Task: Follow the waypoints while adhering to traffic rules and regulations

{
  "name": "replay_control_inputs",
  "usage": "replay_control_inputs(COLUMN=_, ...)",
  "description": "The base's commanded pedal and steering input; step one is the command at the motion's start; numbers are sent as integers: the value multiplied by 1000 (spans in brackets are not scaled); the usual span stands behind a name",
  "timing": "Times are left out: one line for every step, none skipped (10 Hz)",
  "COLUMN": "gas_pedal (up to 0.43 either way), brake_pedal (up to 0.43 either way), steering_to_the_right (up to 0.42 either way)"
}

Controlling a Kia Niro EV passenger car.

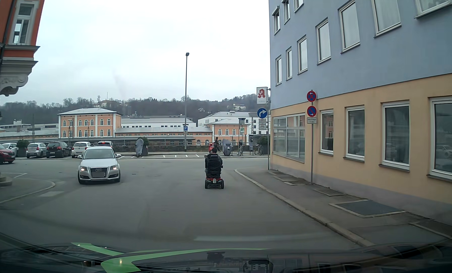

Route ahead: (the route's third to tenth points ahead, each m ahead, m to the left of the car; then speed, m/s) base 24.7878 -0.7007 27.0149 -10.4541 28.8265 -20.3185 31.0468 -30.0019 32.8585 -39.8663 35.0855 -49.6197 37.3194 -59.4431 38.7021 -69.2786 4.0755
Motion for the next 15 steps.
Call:
replay_control_inputs(gas_pedal=0, brake_pedal=152, steering_to_the_right=-82)
replay_control_inputs(gas_pedal=0, brake_pedal=159, steering_to_the_right=-87)
replay_control_inputs(gas_pedal=0, brake_pedal=171, steering_to_the_right=-89)
replay_control_inputs(gas_pedal=0, brake_pedal=171, steering_to_the_right=-92)
replay_control_inputs(gas_pedal=0, brake_pedal=177, steering_to_the_right=-95)
replay_control_inputs(gas_pedal=0, brake_pedal=177, steering_to_the_right=-96)
replay_control_inputs(gas_pedal=0, brake_pedal=177, steering_to_the_right=-96)
replay_control_inputs(gas_pedal=0, brake_pedal=177, steering_to_the_right=-96)
replay_control_inputs(gas_pedal=0, brake_pedal=177, steering_to_the_right=-96)
replay_control_inputs(gas_pedal=0, brake_pedal=183, steering_to_the_right=-96)
replay_control_inputs(gas_pedal=0, brake_pedal=183, steering_to_the_right=-96)
replay_control_inputs(gas_pedal=0, brake_pedal=183, steering_to_the_right=-96)
replay_control_inputs(gas_pedal=0, brake_pedal=183, steering_to_the_right=-96)
replay_control_inputs(gas_pedal=0, brake_pedal=183, steering_to_the_right=-96)
replay_control_inputs(gas_pedal=0, brake_pedal=195, steering_to_the_right=-96)
